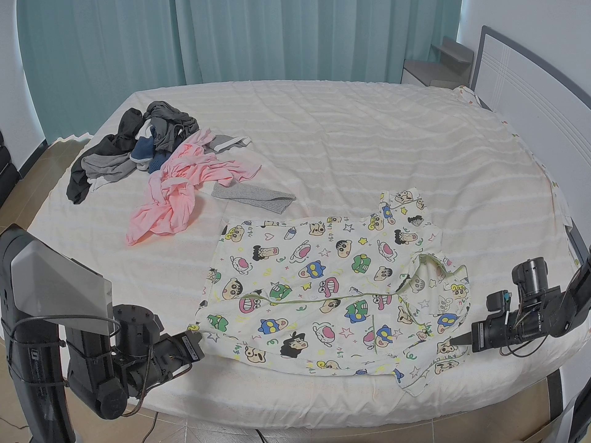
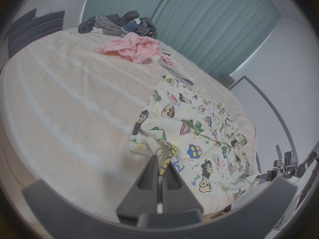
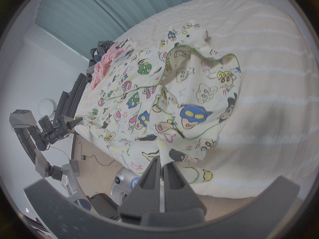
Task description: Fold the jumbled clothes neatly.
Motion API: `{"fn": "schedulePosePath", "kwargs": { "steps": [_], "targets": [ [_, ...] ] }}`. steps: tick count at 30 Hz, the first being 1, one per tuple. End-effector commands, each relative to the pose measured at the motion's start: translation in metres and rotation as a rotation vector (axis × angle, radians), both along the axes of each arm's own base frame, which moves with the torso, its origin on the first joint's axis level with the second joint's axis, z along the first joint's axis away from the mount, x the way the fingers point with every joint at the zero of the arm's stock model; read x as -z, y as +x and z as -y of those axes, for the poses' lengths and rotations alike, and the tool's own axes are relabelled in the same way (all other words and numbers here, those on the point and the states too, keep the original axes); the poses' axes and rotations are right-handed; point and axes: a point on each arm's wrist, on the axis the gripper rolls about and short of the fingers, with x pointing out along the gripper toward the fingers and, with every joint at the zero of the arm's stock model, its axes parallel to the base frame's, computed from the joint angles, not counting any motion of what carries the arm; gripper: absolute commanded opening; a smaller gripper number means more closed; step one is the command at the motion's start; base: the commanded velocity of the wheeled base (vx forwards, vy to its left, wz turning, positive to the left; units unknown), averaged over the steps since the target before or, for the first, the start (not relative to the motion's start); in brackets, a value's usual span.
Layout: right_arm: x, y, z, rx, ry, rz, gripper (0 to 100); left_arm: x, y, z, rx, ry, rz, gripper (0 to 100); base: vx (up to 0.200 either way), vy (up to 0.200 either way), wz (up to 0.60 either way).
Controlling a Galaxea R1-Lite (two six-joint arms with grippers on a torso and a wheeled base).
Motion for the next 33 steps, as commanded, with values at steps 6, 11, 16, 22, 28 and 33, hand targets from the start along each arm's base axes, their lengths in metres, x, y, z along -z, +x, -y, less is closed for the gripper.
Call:
{"fn": "schedulePosePath", "kwargs": {
  "steps": [6, 11, 16, 22, 28, 33],
  "targets": [
    [-0.013, 0.028, 0.008, 0.04, 0.011, 0.054, 0, -0.009, 0.027, 0.007, -0.026, -0.017, 0.067, 0, 0.0, 0.0, 0.0],
    [-0.021, 0.047, 0.008, 0.061, 0.054, 0.057, 0, -0.009, 0.045, 0.011, -0.042, -0.005, 0.049, 0, 0.0, 0.0, 0.0],
    [-0.015, 0.066, 0.011, 0.076, 0.055, 0.06, 0, -0.015, 0.068, 0.014, -0.055, -0.008, 0.051, 0, 0.0, 0.0, 0.0],
    [-0.012, 0.082, 0.015, 0.087, 0.053, 0.077, 0, -0.018, 0.091, 0.019, -0.102, 0.026, 0.032, 0, 0.0, 0.0, 0.0],
    [-0.006, 0.098, 0.023, 0.112, 0.054, 0.087, 0, -0.026, 0.107, 0.026, -0.132, 0.002, 0.032, 0, 0.0, 0.0, 0.0],
    [-0.005, 0.105, 0.025, 0.116, 0.053, 0.099, 0, -0.021, 0.114, 0.028, -0.144, -0.006, -0.009, 0, 0.0, 0.0, 0.0]
  ]
}}
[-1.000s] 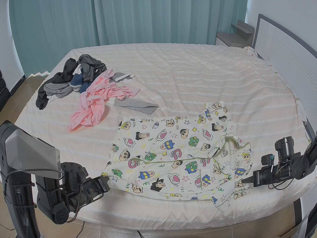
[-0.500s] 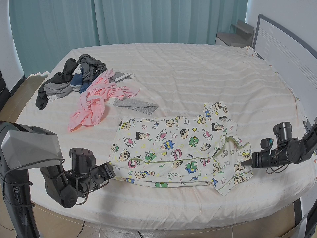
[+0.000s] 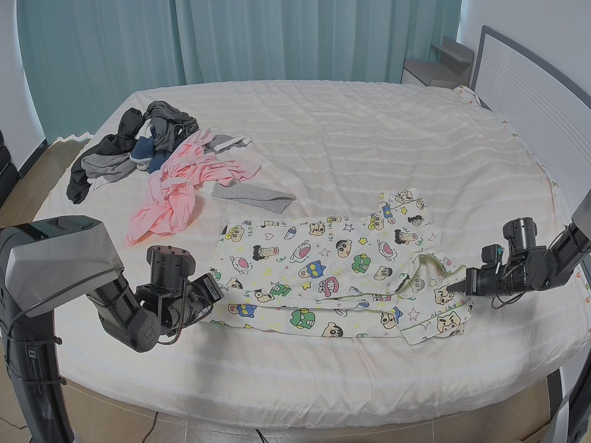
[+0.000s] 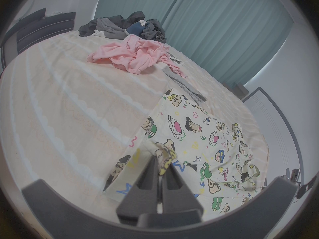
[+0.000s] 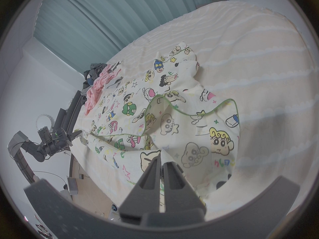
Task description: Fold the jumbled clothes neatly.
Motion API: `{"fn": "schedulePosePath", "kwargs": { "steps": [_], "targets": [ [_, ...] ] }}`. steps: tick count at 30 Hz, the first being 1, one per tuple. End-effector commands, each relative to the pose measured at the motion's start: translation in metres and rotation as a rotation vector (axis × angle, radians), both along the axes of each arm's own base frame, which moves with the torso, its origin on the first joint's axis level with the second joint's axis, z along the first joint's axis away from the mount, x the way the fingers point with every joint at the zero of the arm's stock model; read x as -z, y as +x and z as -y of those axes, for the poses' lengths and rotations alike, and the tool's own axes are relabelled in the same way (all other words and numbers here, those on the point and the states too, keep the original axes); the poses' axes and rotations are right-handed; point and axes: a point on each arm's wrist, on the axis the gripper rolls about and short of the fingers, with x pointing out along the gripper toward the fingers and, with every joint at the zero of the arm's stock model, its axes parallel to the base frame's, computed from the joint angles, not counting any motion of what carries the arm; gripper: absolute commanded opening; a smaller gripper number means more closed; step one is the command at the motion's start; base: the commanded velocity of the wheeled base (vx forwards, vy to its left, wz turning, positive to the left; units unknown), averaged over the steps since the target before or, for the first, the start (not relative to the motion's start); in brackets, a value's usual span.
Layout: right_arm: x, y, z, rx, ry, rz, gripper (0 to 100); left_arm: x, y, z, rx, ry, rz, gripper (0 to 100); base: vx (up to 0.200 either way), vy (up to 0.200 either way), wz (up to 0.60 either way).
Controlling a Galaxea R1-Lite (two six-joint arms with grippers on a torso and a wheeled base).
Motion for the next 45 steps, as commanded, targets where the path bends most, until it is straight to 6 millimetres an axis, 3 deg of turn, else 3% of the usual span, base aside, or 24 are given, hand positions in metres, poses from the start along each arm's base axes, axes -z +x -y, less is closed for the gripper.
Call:
{"fn": "schedulePosePath", "kwargs": {
  "steps": [1, 10, 16, 31, 32, 45],
  "targets": [
    [0.007, 0.009, 0.003, 0.006, 0.001, -0.006, 0, 0.004, 0.009, 0.003, -0.003, -0.005, -0.001, 0, 0.0, 0.0, 0.0],
    [0.015, 0.022, 0.003, 0.046, 0.037, -0.023, 0, 0.016, 0.022, 0.007, -0.003, -0.002, -0.023, 0, 0.0, 0.0, 0.0],
    [0.016, 0.029, 0.004, 0.066, 0.051, -0.018, 0, 0.011, 0.031, 0.01, -0.031, -0.054, 0.001, 0, 0.0, 0.0, 0.0],
    [0.024, 0.044, 0.006, 0.09, 0.033, -0.006, 0, 0.017, 0.034, 0.01, -0.034, -0.057, -0.006, 0, 0.0, 0.0, 0.0],
    [0.024, 0.044, 0.006, 0.091, 0.032, -0.007, 0, 0.016, 0.034, 0.01, -0.035, -0.059, -0.002, 100, 0.0, 0.0, 0.0],
    [0.023, 0.046, 0.006, 0.091, 0.033, 0.023, 0, -0.008, 0.025, 0.0, -0.069, -0.078, 0.034, 100, 0.0, 0.0, 0.0]
  ]
}}
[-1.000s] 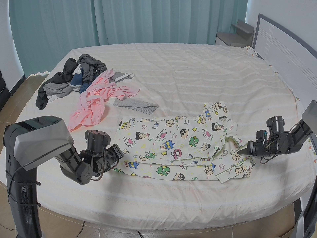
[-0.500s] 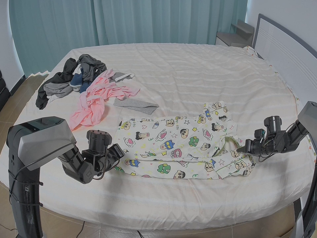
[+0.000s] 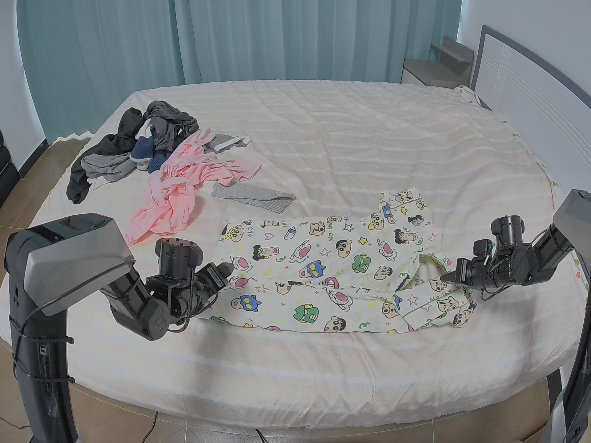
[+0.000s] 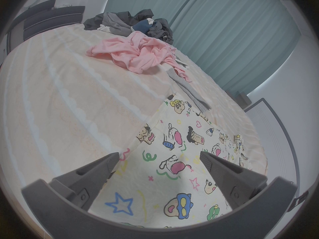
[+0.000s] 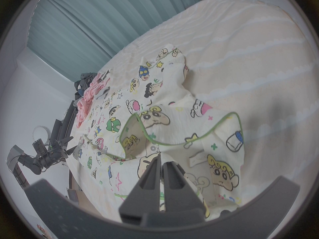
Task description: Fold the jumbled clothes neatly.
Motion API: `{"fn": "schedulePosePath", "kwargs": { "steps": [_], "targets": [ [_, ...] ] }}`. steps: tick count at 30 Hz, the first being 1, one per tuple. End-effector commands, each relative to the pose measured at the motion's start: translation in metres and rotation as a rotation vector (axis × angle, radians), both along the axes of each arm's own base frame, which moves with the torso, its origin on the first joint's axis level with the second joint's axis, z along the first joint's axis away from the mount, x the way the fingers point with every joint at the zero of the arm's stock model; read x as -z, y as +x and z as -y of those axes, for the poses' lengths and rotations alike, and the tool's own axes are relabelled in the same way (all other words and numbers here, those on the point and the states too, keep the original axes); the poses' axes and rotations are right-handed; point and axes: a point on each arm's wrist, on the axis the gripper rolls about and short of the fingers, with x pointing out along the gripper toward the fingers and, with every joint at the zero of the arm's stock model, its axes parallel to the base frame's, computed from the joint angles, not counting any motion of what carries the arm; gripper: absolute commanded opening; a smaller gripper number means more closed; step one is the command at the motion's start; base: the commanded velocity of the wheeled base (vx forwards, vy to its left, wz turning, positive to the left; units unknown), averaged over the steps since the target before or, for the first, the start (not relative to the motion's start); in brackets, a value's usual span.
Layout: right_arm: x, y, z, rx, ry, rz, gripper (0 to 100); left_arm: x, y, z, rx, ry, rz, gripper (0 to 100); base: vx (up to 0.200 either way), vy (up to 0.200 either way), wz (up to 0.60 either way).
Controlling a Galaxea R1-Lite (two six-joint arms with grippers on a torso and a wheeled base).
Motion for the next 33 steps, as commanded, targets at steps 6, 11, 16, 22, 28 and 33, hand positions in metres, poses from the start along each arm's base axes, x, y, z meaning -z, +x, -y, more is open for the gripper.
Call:
{"fn": "schedulePosePath", "kwargs": {
  "steps": [6, 11, 16, 22, 28, 33],
  "targets": [
    [0.004, 0.0, 0.0, 0.009, -0.006, 0.015, 0, -0.013, -0.02, -0.01, -0.008, 0.007, -0.004, 100, 0.0, 0.0, 0.0],
    [0.006, 0.0, 0.0, 0.02, -0.012, 0.005, 100, -0.015, -0.036, -0.014, -0.007, 0.009, -0.02, 100, 0.0, 0.0, 0.0],
    [0.005, -0.002, 0.002, 0.026, -0.013, 0.008, 100, -0.021, -0.06, -0.021, -0.006, 0.006, -0.014, 100, 0.0, 0.0, 0.0],
    [-0.015, -0.004, 0.015, 0.083, -0.046, 0.059, 100, -0.029, -0.102, -0.032, -0.003, -0.011, -0.034, 100, 0.0, 0.0, 0.0],
    [-0.057, -0.016, 0.019, 0.118, -0.082, 0.154, 100, -0.033, -0.134, -0.039, 0.052, -0.136, -0.079, 100, 0.0, 0.0, 0.0],
    [-0.07, -0.043, -0.015, 0.029, -0.196, 0.185, 100, -0.033, -0.148, -0.04, 0.084, -0.257, -0.104, 100, 0.0, 0.0, 0.0]
  ]
}}
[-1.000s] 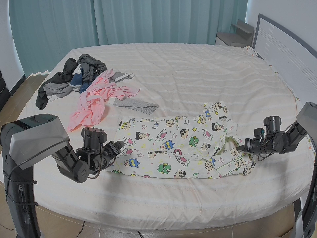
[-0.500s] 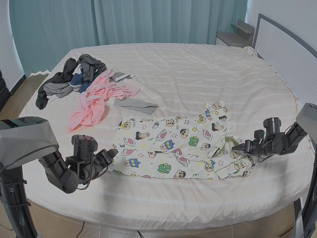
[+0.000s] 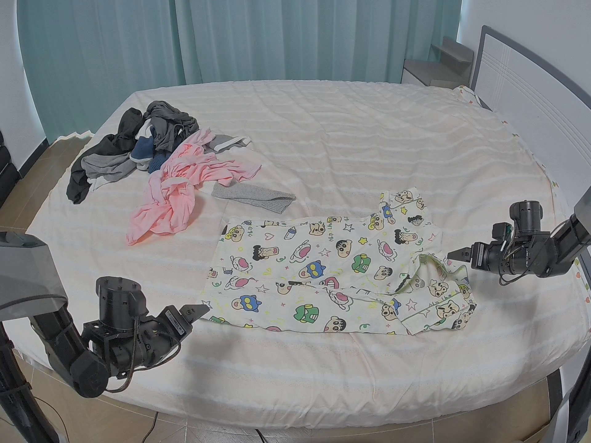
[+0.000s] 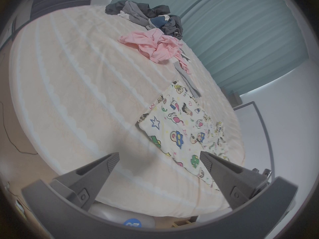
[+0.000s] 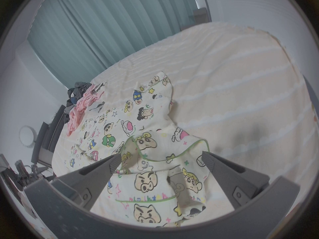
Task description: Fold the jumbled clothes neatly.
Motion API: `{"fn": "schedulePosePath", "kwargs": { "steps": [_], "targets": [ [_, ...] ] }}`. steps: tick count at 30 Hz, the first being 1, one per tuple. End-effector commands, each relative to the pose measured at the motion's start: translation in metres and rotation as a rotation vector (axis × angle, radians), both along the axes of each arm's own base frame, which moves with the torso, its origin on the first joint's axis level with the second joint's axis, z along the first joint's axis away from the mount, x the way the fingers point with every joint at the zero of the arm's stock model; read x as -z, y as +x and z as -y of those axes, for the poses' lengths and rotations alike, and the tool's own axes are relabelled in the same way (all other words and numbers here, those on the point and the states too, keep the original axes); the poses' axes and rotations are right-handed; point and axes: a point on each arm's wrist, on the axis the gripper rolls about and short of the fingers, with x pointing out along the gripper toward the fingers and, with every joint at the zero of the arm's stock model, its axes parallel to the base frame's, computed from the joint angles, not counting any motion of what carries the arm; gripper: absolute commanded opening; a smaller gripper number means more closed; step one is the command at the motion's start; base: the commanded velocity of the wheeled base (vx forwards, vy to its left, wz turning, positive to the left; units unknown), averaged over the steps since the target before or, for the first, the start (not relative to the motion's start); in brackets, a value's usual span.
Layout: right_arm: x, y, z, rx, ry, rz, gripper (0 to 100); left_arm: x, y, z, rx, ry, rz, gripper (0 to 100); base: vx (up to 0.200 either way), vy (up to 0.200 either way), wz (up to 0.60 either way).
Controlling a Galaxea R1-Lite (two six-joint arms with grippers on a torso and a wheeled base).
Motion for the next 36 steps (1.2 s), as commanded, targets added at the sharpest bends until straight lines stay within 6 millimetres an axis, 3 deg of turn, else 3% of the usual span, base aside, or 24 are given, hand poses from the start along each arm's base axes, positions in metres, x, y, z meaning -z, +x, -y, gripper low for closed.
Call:
{"fn": "schedulePosePath", "kwargs": {
  "steps": [1, 2, 6, 12, 15, 19, 28, 36],
  "targets": [
    [-0.028, -0.038, -0.039, -0.131, -0.146, 0.061, 100, -0.006, -0.02, -0.005, 0.025, -0.084, 0.006, 100, 0.0, 0.0, 0.0],
    [-0.027, -0.039, -0.04, -0.138, -0.153, 0.062, 100, -0.006, -0.02, -0.005, 0.026, -0.084, 0.006, 100, 0.0, 0.0, 0.0],
    [-0.009, -0.065, -0.076, -0.308, -0.341, 0.027, 100, 0.001, -0.027, -0.006, 0.046, -0.102, 0.022, 100, 0.0, 0.0, 0.0],
    [0.007, -0.077, -0.107, -0.416, -0.429, -0.009, 100, 0.019, -0.032, -0.009, 0.043, -0.098, 0.019, 100, 0.0, 0.0, 0.0],
    [0.017, -0.078, -0.12, -0.435, -0.479, -0.028, 100, 0.031, -0.031, -0.009, 0.039, -0.083, -0.003, 100, 0.0, 0.0, 0.0],
    [0.035, -0.072, -0.129, -0.432, -0.553, -0.065, 100, 0.032, -0.032, -0.009, 0.041, -0.088, -0.014, 100, 0.0, 0.0, 0.0],
    [0.048, -0.053, -0.163, -0.419, -0.629, -0.027, 100, 0.031, -0.036, -0.009, 0.08, -0.12, -0.032, 100, 0.0, 0.0, 0.0],
    [0.052, -0.047, -0.174, -0.387, -0.675, -0.018, 100, 0.032, -0.036, -0.009, 0.08, -0.119, -0.034, 100, 0.0, 0.0, 0.0]
  ]
}}
